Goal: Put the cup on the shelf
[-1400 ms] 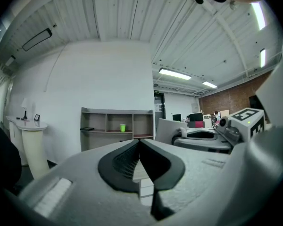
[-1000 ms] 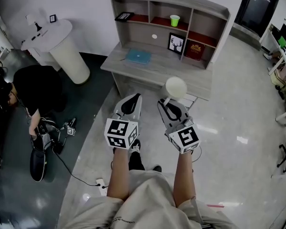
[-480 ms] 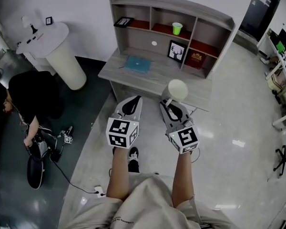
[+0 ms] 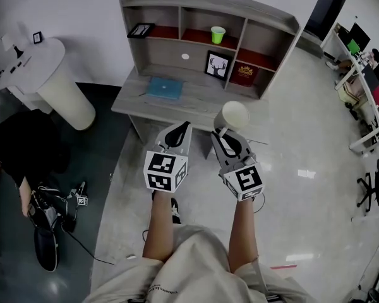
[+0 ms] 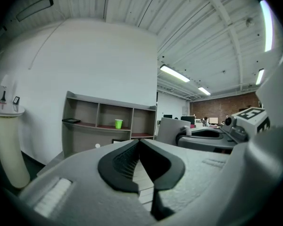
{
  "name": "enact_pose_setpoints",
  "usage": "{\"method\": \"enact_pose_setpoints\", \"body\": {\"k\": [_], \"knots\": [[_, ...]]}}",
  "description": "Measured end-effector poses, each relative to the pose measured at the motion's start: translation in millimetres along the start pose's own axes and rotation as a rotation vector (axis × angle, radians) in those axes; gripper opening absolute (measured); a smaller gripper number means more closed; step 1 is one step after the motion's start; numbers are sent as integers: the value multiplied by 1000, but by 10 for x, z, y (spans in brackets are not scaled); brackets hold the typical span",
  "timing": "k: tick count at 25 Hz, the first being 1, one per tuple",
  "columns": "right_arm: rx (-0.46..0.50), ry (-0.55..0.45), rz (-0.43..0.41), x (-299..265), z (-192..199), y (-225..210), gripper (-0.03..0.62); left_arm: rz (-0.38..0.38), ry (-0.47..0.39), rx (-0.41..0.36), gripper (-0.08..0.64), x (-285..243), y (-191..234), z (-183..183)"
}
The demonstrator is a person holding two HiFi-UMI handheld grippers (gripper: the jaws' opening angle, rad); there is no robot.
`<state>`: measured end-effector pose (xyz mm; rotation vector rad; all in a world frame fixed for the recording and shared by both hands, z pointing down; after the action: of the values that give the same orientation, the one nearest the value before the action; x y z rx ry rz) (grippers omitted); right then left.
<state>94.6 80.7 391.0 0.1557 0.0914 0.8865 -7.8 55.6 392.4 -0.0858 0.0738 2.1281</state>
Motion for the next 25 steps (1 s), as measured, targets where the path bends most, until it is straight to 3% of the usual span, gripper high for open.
{"method": "enact_pose_setpoints", "body": {"k": [13, 25], "knots": [[-50, -38, 72, -759, -47, -6, 48, 46, 16, -22, 11, -245, 858, -21], [-93, -62, 50, -1121, -43, 167, 48, 55, 33, -44, 11, -241, 1286, 95]]}}
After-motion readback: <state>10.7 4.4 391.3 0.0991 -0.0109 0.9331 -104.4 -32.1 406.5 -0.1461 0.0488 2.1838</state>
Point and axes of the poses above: the fingertips, and each gripper's own axes: x backward along the fingers, y to its left, z out of its underside, the point moved 3 cm from there along x, backward along the fingers, and after that the axes turned 3 degrees about -x, right-handed, at the moved point
